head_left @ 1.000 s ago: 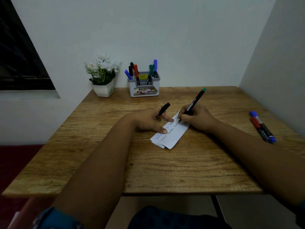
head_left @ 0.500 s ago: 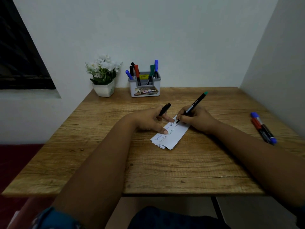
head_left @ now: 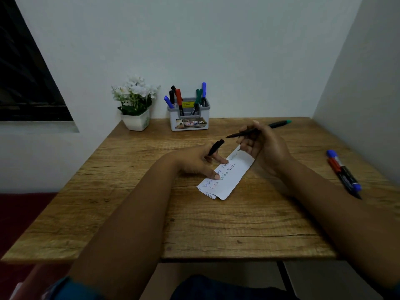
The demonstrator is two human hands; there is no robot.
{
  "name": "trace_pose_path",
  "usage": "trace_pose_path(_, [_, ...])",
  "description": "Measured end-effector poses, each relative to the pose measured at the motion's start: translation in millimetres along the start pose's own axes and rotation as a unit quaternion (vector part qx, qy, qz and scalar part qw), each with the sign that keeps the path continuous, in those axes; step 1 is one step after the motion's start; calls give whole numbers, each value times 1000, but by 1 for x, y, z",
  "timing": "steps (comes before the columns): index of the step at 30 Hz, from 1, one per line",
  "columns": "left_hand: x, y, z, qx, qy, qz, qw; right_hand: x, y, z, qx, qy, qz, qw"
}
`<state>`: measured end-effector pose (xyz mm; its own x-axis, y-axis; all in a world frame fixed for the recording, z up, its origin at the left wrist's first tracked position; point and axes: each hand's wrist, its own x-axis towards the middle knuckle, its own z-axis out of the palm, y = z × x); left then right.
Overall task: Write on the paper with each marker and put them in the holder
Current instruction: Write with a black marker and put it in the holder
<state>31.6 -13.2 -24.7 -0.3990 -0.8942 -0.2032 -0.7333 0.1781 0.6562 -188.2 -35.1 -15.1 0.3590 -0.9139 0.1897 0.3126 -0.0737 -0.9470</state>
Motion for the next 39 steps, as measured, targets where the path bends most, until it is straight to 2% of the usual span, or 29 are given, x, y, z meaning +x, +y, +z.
trace_pose_path(2, [-1,1,0,-1,1,-3,1000,-1,-4,2,-22,6,-13,1000])
trace_pose_path(7, [-1,5,1,0,-3,-8,1000,-2,-2,7,-175,8,-50,983])
trace_pose_path(12, [-3,9,1,6,2,-6,1000,-1,-1,5,-210,9,-86,974])
trace_pose_path(16, [-3,17,9,7,70,-8,998,-1,3,2,-257,18,-79,963])
trace_pose_path(23, [2,16,15,95,111,33,989,-1,17,5,-185,-20,-30,982])
trace_pose_path(28, [3,10,16,137,112,42,983,0,19,2,-252,-46,-31,966])
trace_pose_path(31, [5,9,16,142,110,37,983,0,19,4,-261,-53,-31,963])
trace_pose_path(34, [8,14,14,123,93,42,987,0,26,10,-320,-52,-9,946])
trace_pose_path(36, [6,16,12,101,95,47,989,-1,32,16,-335,-41,-14,941])
trace_pose_path(39, [0,10,6,65,104,37,992,3,22,19,-259,34,-27,965])
